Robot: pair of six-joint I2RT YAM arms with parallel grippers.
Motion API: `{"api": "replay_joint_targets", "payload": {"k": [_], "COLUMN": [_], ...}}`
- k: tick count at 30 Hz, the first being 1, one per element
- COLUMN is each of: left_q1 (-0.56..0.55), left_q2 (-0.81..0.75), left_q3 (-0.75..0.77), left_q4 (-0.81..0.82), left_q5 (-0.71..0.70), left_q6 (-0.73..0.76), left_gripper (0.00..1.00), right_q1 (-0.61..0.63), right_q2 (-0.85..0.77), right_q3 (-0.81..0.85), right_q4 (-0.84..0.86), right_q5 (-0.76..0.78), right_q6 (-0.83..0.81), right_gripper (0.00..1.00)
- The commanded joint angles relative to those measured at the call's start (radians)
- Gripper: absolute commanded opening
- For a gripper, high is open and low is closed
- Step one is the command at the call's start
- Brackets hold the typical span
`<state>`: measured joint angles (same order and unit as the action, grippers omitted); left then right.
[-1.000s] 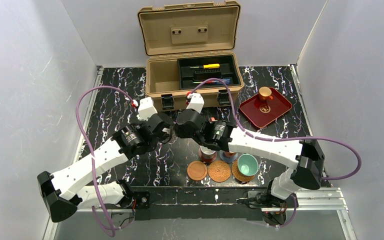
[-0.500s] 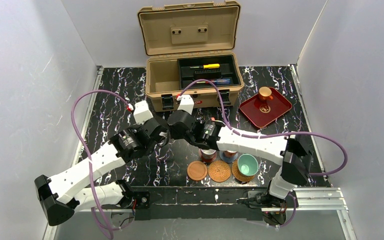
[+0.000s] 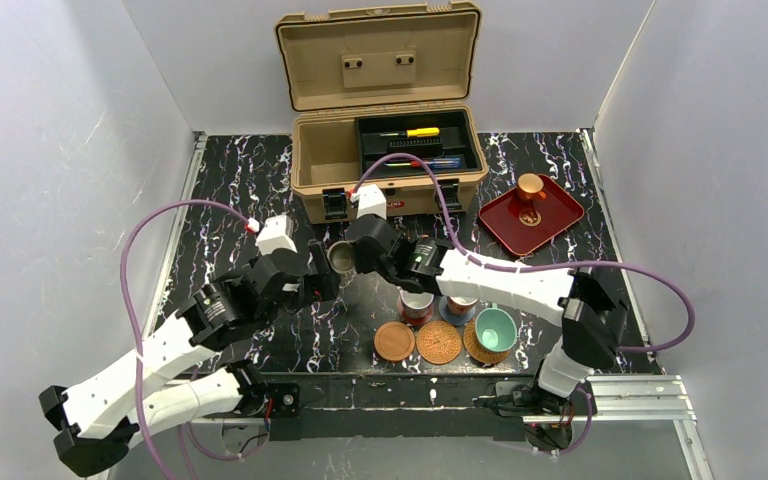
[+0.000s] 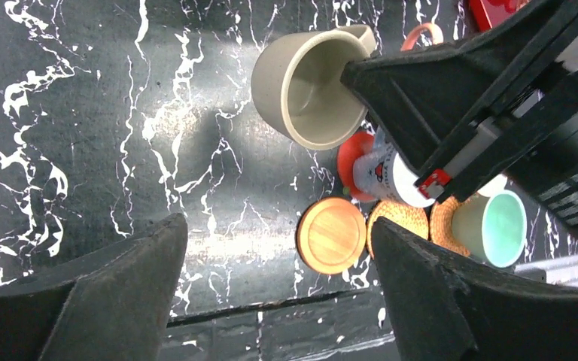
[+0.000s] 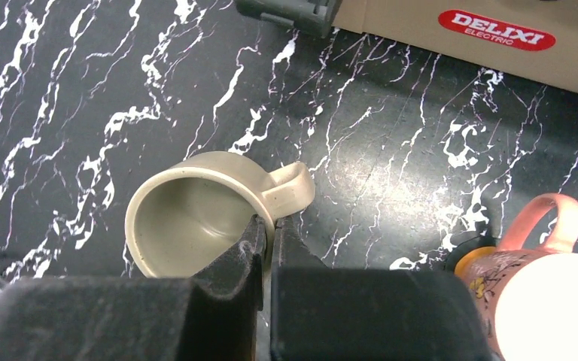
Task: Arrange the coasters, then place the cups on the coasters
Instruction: Place the cup on the coaster.
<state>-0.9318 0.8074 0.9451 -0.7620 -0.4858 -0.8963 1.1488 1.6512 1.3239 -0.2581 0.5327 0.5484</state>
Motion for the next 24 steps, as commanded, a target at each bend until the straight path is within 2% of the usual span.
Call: {"api": "replay_joint_targets", "payload": {"k": [1, 6, 10, 13, 18, 20, 24], "left_q1": [-0.001, 0.005, 0.038, 0.111, 0.333, 0.412, 0.486], "left_q2": [-0.042, 0.068, 0.073, 0.096, 0.124, 0.133, 0.169], "left_q3": [0.045, 0.249, 0.314, 0.334, 0.271, 0.255, 0.248], "left_q4": [-0.07, -0.263, -0.251, -0.243, -0.159, -0.123, -0.076], "left_q5": [0.061, 0.059, 0.104, 0.208, 0.426, 0.46, 0.484], "left_q6": [0.101, 0.211, 0.276, 0.322, 0.408, 0.442, 0.497], "left_gripper": [0.97, 0.98, 0.98, 0.98, 0.98, 0.98, 0.98], "right_q1": [-0.015, -0.024, -0.026, -0.026, -0.026, -0.025, -0.008], "right_q2": [-0.12, -0.223, -0.306, -0.378, -0.492, -0.51, -0.517], "right_q3": [0.024, 0.034, 0.064, 0.044, -0.033, -0.06, -0.132], "right_q4": [0.031, -0.12, -0.317, -0.432, -0.562, -0.603, -0.629], "right_q5": [-0.118, -0.24, -0.277, -0.351, -0.451, -0.468, -0.461], "right_q6": [-0.175, -0.312, -0.397, -0.439, -0.441, -0.431, -0.414], "right_gripper": [0.01, 0.01, 0.01, 0.01, 0.01, 0.01, 0.01]}}
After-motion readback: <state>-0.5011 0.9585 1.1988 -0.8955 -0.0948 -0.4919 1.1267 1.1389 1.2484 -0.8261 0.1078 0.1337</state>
